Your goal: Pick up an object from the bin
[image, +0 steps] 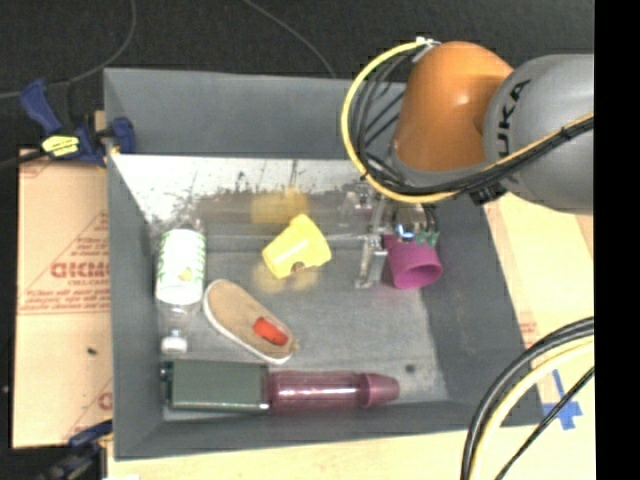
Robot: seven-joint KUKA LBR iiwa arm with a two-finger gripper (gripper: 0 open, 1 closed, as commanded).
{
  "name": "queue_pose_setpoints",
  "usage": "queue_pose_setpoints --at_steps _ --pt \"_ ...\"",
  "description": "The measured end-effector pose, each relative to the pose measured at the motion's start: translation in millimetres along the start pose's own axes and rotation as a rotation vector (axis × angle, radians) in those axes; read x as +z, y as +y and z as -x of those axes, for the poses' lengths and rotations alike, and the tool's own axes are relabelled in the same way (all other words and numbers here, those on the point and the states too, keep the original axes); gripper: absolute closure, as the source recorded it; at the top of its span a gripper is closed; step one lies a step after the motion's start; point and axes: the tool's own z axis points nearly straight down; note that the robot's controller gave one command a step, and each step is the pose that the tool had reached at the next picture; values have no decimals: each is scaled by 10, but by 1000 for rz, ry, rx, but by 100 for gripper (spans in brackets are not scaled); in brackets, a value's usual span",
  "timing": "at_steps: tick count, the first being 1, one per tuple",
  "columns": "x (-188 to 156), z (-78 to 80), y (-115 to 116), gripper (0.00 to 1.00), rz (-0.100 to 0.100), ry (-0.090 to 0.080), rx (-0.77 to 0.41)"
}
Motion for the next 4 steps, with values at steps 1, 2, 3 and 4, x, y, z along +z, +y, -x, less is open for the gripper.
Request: queue_pose_setpoints --at_steps 1,2,3,4 --pt "-51 15 -1 0 0 -8 0" --pt "808 245 223 0 -2 -8 -193" --pt "528 307 362 0 0 -12 -187" --pt "943 272 372 0 -1 -10 -198"
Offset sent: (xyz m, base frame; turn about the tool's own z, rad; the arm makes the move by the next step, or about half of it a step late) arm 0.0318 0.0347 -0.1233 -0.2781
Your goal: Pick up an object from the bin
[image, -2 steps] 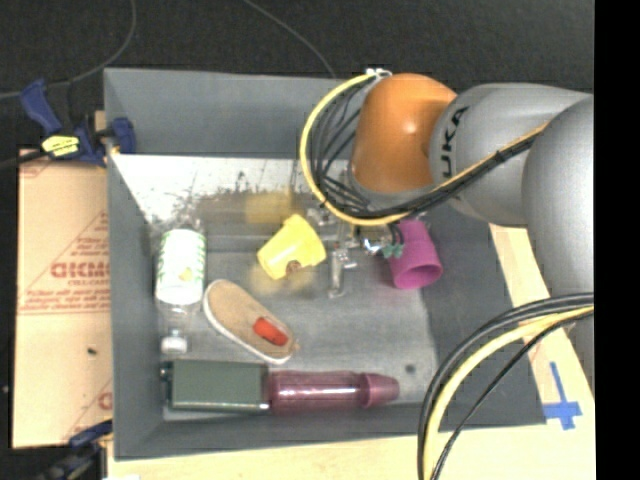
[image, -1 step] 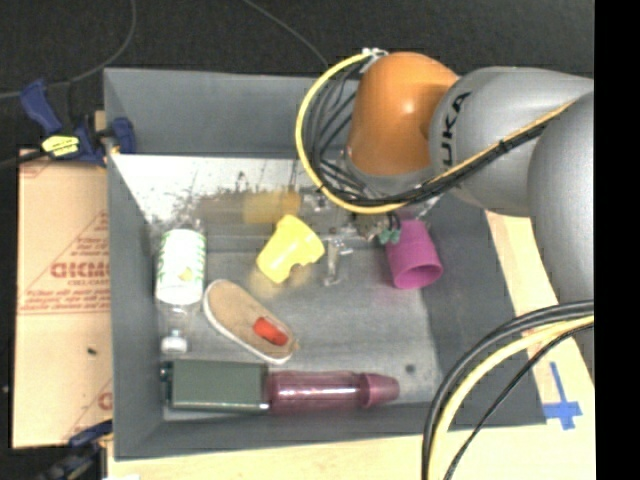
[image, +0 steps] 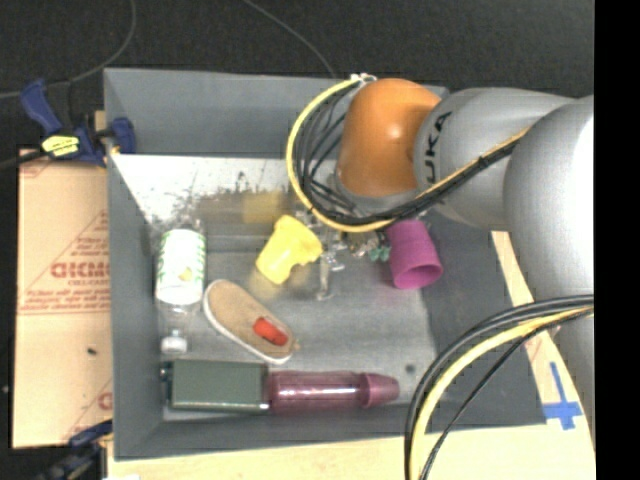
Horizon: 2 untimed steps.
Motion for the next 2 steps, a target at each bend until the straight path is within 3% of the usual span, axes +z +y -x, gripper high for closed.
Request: queue_pose_setpoints --at_steps 1,2 --pt "222 79 62 0 1 -22 -3" --pt "197 77 1 100 -5 -24 -144"
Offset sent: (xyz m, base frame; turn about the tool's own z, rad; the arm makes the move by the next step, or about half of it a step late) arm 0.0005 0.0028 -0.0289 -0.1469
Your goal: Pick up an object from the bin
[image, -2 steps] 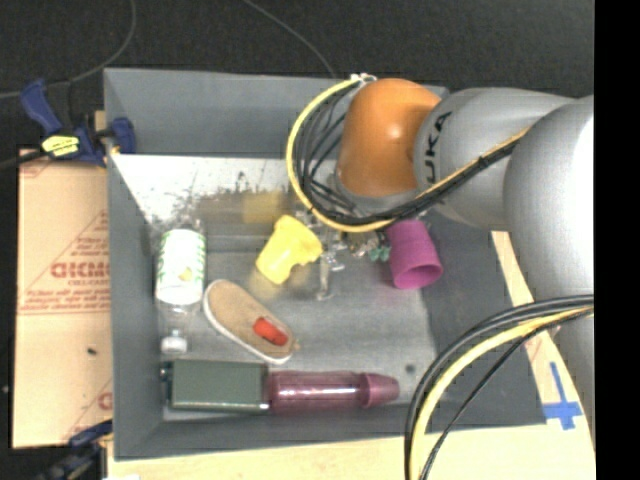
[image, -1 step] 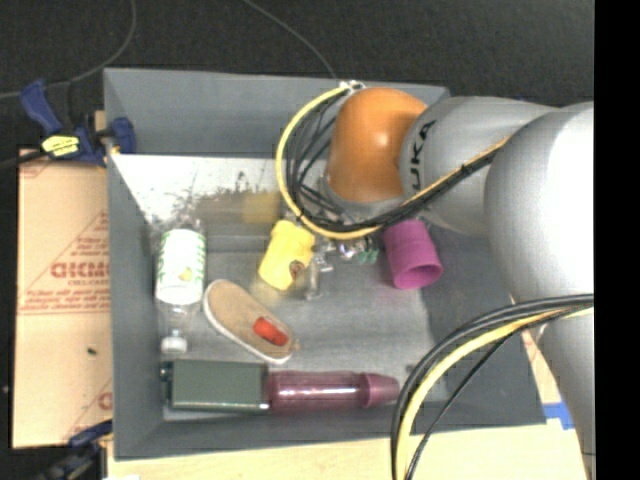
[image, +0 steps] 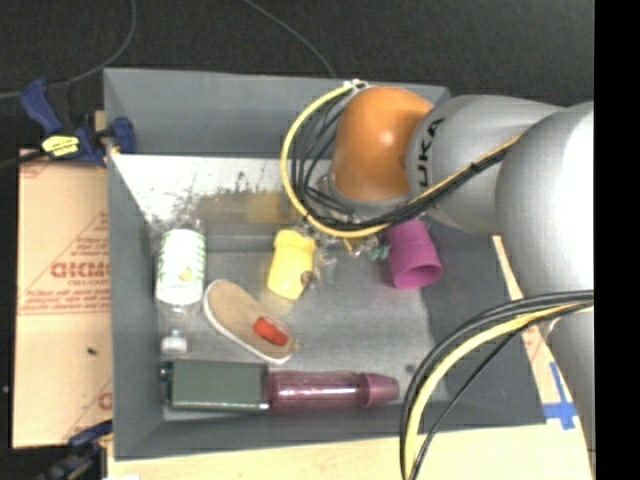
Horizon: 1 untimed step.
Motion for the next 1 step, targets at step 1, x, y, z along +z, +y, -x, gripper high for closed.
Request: queue_pose_setpoints --at_steps 1 --pt "-1 -1 -2 100 0 0 1"
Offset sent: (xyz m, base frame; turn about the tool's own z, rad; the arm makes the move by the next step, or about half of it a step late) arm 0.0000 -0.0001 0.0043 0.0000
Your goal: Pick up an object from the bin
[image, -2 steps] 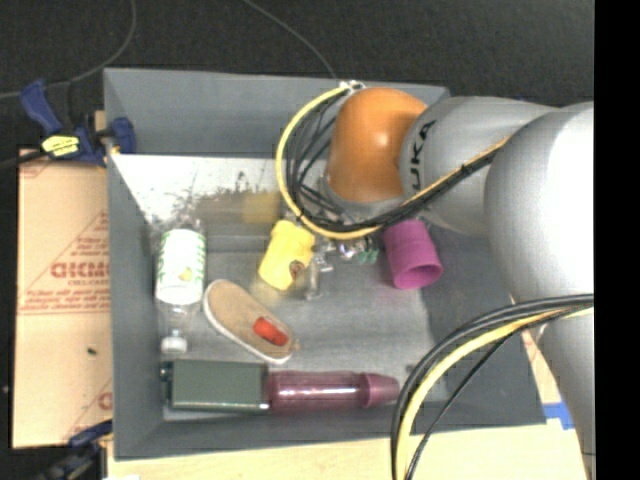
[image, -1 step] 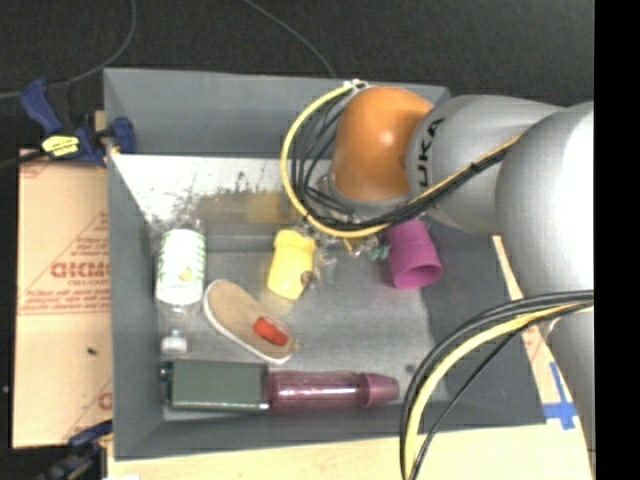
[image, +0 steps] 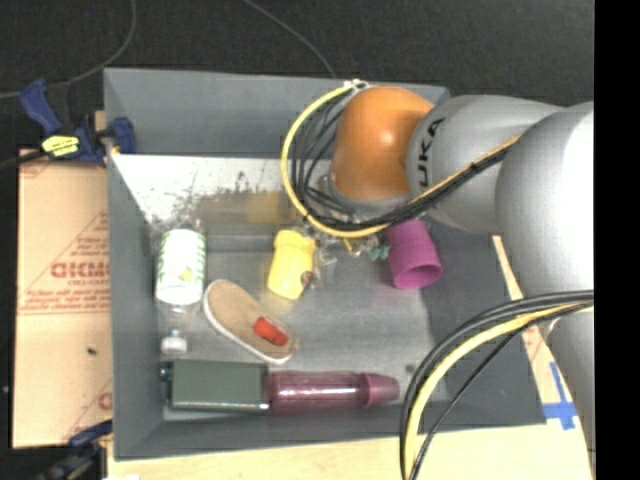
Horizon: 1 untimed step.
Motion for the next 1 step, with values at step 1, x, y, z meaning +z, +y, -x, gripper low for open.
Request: queue_pose_setpoints --at_steps 1 --pt "-62 19 -10 100 -1 -8 2"
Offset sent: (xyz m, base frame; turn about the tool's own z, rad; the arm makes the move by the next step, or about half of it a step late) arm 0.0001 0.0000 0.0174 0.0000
